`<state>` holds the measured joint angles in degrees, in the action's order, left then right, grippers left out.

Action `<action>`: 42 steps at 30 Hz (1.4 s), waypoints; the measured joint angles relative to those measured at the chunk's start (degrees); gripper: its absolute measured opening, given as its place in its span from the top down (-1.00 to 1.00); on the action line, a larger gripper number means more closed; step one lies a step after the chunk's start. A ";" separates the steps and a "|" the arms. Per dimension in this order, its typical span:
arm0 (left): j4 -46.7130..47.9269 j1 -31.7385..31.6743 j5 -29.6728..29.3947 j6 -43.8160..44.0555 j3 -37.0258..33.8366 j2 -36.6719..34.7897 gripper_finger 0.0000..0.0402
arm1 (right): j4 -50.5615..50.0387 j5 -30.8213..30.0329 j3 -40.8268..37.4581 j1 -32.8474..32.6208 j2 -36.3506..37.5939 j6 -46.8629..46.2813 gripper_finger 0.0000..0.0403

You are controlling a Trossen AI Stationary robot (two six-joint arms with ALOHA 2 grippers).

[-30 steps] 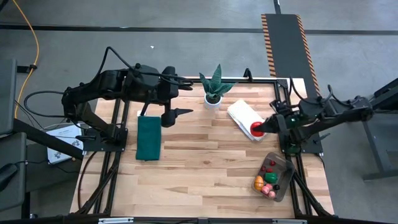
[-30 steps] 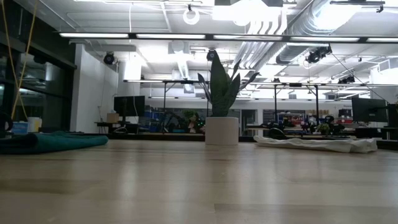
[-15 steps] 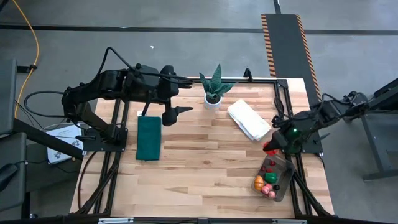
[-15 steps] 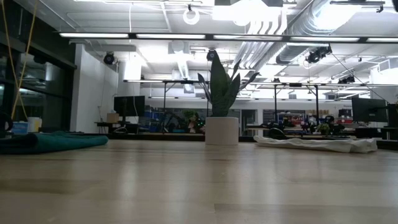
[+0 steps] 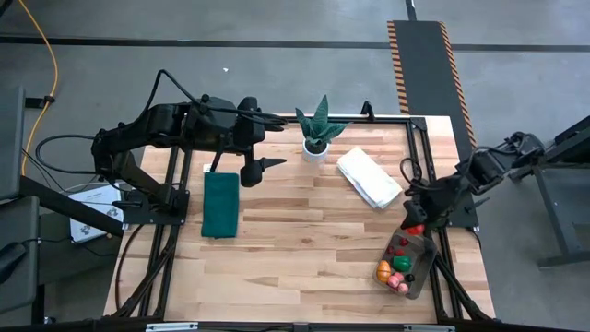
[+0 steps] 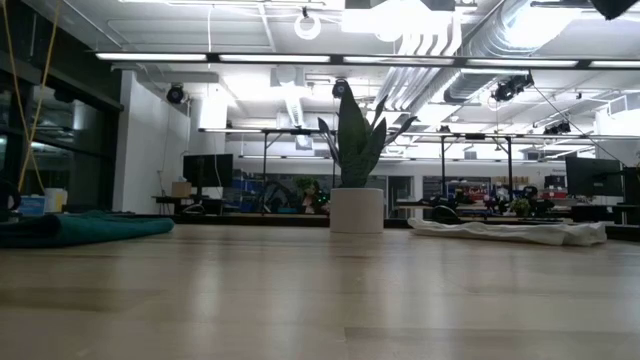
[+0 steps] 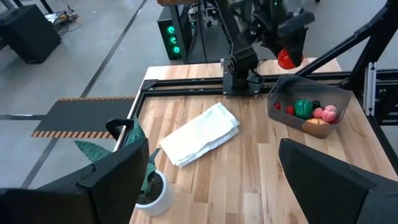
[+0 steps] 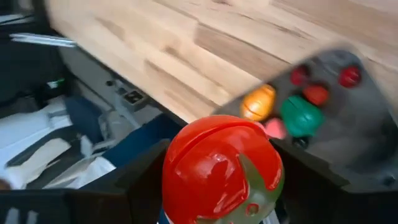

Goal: Pick and placing Produce into tupperware
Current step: Put the red tomato into the black bin

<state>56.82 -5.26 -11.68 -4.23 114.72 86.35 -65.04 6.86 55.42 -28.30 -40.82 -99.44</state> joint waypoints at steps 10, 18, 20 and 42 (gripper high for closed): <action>0.42 0.00 -0.07 -1.38 -0.02 0.00 -0.74 | -4.59 2.81 0.00 -3.73 -4.94 -5.06 -0.26; 0.42 0.00 -0.07 -2.34 -0.02 0.00 -0.74 | -7.84 2.92 0.00 -5.84 -10.12 -5.69 -0.26; 0.44 0.00 -0.07 -2.90 -0.02 0.00 -0.74 | -9.03 2.92 0.00 -6.28 -11.33 -5.81 -0.26; 3.83 0.00 0.02 -3.02 -0.02 0.02 -0.74 | -8.04 -0.48 0.00 -13.12 -26.59 -5.57 -0.26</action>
<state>60.64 -5.26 -11.66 -7.25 114.69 86.37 -73.08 6.38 55.42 -41.42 -67.41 -105.02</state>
